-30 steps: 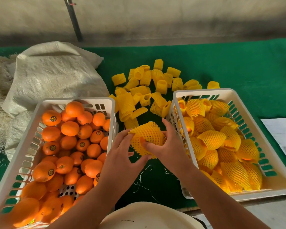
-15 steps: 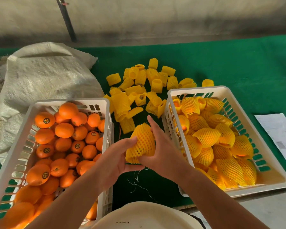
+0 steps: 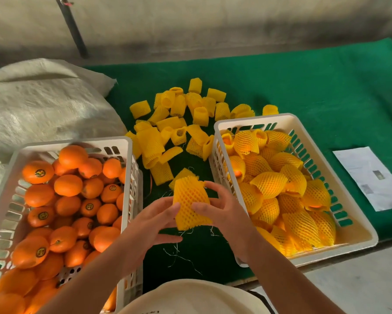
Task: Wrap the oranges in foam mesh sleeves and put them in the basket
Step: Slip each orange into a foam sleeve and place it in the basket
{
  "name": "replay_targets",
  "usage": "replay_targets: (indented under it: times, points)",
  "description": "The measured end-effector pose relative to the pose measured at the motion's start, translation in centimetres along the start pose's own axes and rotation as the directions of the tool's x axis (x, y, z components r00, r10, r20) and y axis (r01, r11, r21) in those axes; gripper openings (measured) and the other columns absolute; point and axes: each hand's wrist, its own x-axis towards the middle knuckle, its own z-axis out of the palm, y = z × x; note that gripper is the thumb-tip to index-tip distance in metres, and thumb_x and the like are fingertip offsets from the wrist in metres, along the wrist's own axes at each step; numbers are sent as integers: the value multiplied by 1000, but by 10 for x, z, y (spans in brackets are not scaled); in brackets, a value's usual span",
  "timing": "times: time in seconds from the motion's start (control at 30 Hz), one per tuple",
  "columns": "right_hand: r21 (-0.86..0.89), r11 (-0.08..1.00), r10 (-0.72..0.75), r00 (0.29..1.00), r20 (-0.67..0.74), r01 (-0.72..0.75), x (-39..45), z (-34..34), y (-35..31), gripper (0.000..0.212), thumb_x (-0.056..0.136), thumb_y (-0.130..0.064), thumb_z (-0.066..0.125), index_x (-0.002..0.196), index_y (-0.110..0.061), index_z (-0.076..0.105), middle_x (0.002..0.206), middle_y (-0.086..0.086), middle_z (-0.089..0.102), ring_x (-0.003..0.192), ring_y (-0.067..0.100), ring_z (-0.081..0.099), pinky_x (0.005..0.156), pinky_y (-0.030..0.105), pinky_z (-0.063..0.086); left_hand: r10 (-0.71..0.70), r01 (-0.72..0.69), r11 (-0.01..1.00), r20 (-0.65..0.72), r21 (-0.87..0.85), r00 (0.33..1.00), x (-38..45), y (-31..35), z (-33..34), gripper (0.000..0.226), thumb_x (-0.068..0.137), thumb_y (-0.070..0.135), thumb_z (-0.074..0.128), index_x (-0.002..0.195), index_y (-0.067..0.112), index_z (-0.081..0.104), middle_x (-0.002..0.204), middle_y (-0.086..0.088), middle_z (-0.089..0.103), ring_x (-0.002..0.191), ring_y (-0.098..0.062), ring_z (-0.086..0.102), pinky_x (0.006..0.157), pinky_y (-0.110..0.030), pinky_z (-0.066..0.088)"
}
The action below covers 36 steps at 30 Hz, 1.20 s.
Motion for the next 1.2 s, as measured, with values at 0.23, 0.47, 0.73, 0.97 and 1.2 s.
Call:
replay_targets:
  times: [0.23, 0.47, 0.73, 0.97, 1.2]
  points:
    - [56, 998, 40, 965, -259, -26, -16, -97, 13, 75, 70, -58, 84, 137, -53, 50, 122, -13, 72, 106, 14, 73, 84, 38, 63, 446, -55, 486, -193, 872, 874, -21, -36, -39, 45, 88, 62, 55, 128, 42, 62, 135, 25, 54, 125, -1, 51, 99, -35, 53]
    - [-539, 773, 47, 878, -476, -333, -24, -188, 68, 92, 83, -41, 86, 156, -31, 32, 147, 11, 55, 132, 33, 54, 94, 43, 48, 452, 98, 362, -267, 927, 851, -25, -80, -67, 56, 89, 36, 76, 139, 34, 52, 157, -3, 35, 146, -29, 32, 109, -64, 42]
    - [-662, 654, 83, 904, -419, -366, -19, -186, 79, 93, 82, -48, 85, 157, -29, 33, 150, 9, 52, 135, 34, 51, 104, 49, 46, 420, 37, 490, -273, 871, 865, -31, -98, -92, 60, 95, 58, 55, 145, 68, 22, 160, 12, 30, 146, -21, 33, 110, -55, 42]
    - [-634, 686, 93, 907, -411, -358, -23, -175, 80, 94, 81, -43, 86, 157, -27, 34, 150, 11, 51, 135, 37, 51, 105, 56, 47, 424, 223, 364, -374, 904, 825, -31, -112, -144, 43, 101, 47, 57, 134, 21, 64, 139, -8, 59, 131, -29, 53, 106, -47, 46]
    - [-618, 668, 99, 873, -478, -414, -12, -176, 117, 97, 68, -58, 82, 150, -31, 39, 144, 21, 54, 127, 48, 53, 100, 68, 48, 109, 378, 403, -453, 834, 885, -35, -130, -174, 91, 83, 36, 76, 154, 43, 20, 150, 3, 53, 128, -18, 59, 91, -30, 52]
